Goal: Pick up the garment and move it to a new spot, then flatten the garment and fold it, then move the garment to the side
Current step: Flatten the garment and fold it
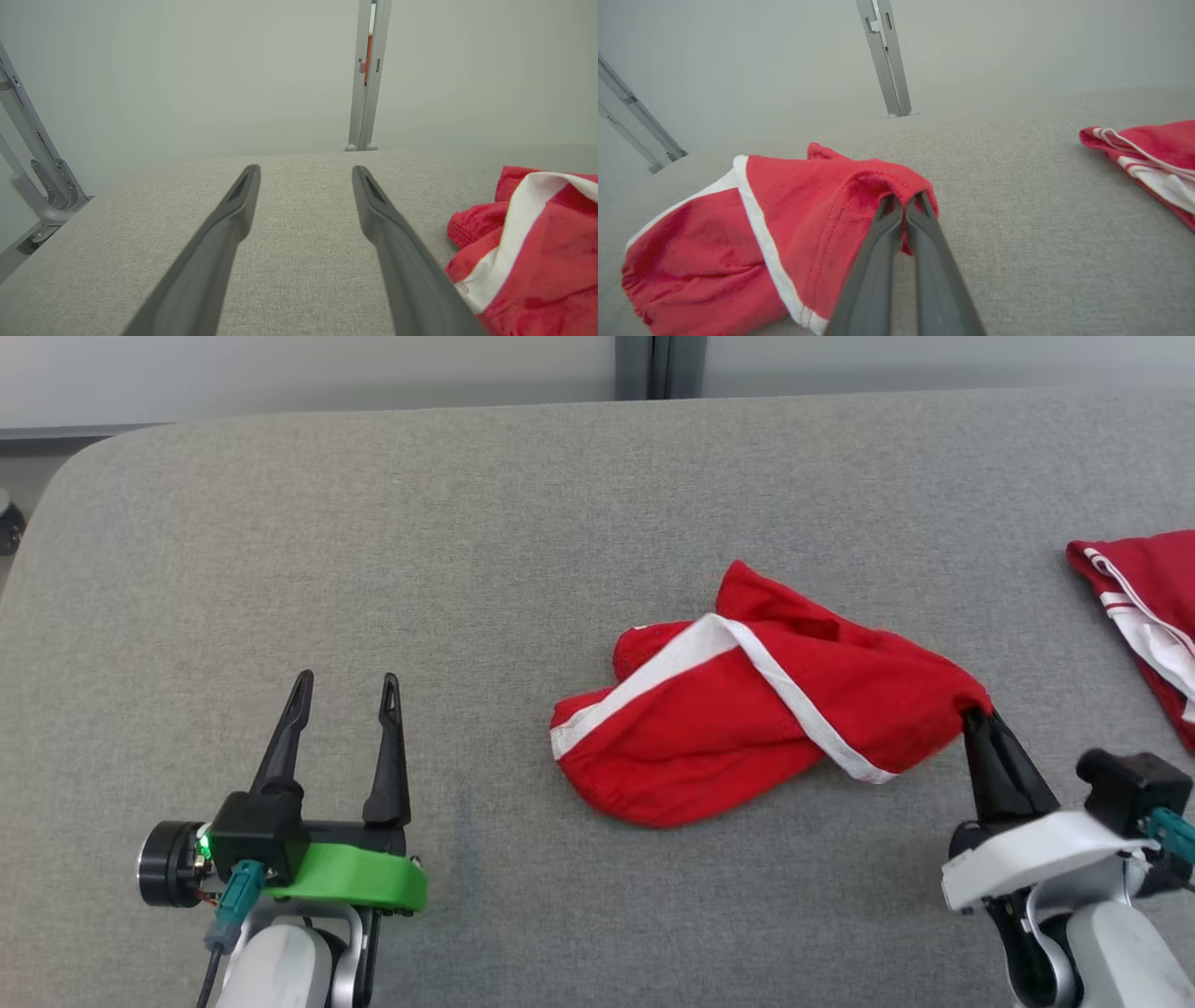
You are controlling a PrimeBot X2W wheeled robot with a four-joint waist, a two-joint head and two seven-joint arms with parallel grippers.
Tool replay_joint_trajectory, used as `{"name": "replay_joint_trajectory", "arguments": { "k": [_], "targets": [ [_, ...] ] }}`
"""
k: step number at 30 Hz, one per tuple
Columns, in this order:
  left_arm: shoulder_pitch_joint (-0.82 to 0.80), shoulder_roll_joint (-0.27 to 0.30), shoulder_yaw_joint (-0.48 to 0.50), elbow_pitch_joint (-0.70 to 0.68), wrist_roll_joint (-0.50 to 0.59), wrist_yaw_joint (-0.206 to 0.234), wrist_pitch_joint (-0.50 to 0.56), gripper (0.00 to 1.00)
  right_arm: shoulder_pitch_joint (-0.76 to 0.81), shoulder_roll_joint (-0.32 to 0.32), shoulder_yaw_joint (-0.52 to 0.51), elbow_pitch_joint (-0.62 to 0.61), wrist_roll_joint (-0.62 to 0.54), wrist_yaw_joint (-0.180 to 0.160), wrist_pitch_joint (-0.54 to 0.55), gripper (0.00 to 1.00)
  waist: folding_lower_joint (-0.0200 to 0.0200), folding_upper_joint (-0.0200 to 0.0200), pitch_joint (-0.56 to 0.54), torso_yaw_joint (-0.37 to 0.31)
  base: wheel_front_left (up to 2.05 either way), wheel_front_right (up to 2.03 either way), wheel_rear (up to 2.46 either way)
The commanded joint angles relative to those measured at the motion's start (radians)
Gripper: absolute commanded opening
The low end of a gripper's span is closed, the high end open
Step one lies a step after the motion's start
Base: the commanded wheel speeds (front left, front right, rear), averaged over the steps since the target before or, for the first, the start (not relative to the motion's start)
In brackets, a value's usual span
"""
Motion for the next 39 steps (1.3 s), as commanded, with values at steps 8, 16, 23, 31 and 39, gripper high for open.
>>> {"name": "replay_joint_trajectory", "arguments": {
  "k": [8,16,23,31,39],
  "targets": [
    [0.009,0.016,0.002,0.008,0.004,0.000,0.000,1.00,0.061,0.038,-0.093,0.105,0.035,-0.001,0.019,1.00,0.0000,0.0000,0.001,-0.058,0.00,0.00,0.00],
    [0.015,0.018,-0.001,0.013,0.001,0.006,0.000,1.00,0.073,-0.027,-0.112,0.062,-0.012,-0.001,-0.036,1.00,0.0000,0.0000,-0.014,-0.073,0.00,0.00,0.00],
    [0.058,0.021,0.021,0.004,-0.007,0.025,0.000,1.00,0.137,-0.073,-0.088,-0.121,-0.097,-0.001,-0.046,1.00,0.0000,0.0000,-0.060,-0.081,0.00,0.00,0.00],
    [0.138,0.031,0.050,-0.018,-0.024,0.051,0.000,1.00,0.218,-0.037,-0.029,-0.284,-0.127,-0.001,0.031,1.00,0.0000,0.0000,-0.109,-0.080,0.00,0.00,0.00],
    [0.174,0.035,0.055,-0.048,-0.025,0.071,0.005,1.00,0.250,-0.017,-0.027,-0.337,-0.136,-0.001,0.067,1.00,0.0000,0.0000,-0.116,-0.075,0.00,0.00,0.00]
  ]
}}
